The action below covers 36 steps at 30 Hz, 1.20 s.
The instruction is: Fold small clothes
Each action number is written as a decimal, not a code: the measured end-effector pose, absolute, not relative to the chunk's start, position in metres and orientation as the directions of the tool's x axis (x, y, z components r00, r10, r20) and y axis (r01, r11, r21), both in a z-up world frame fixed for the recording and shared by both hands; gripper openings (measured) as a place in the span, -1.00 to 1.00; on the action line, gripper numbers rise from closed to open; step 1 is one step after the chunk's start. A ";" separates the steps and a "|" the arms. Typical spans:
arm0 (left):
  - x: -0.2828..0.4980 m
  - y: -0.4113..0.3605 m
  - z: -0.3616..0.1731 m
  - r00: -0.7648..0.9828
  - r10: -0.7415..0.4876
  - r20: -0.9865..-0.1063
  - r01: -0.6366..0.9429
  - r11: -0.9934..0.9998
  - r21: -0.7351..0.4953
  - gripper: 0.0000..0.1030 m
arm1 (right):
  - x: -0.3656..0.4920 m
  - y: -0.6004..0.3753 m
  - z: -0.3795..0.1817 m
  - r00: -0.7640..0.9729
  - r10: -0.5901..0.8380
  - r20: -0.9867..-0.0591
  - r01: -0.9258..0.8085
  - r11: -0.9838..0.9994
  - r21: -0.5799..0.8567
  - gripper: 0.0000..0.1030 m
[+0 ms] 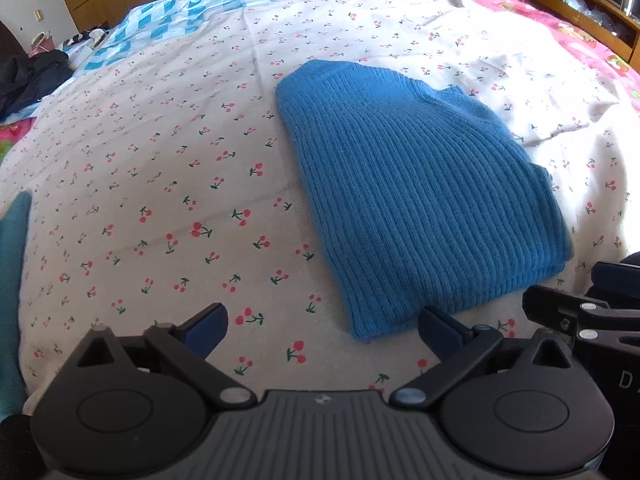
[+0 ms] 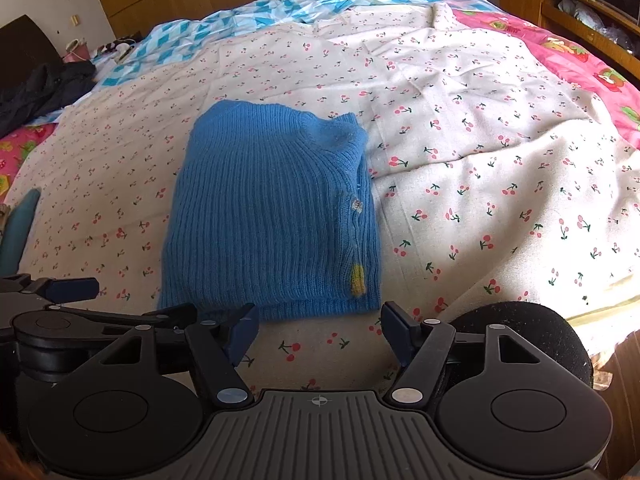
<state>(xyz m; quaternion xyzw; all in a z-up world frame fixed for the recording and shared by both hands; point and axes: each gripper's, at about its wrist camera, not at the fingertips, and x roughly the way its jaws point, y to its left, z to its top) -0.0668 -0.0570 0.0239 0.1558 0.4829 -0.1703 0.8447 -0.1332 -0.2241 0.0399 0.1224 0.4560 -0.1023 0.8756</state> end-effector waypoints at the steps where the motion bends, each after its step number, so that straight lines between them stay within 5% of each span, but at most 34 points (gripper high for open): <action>1: -0.068 -0.056 0.025 0.483 -0.130 -0.866 0.435 0.894 0.109 1.00 | -0.133 -0.223 0.040 0.563 -0.065 -0.824 0.288 0.950 0.122 0.33; 36: -0.073 -0.040 0.032 0.498 -0.134 -0.856 0.374 0.924 0.073 1.00 | -0.137 -0.217 0.037 0.572 -0.027 -0.820 0.281 0.945 0.165 0.34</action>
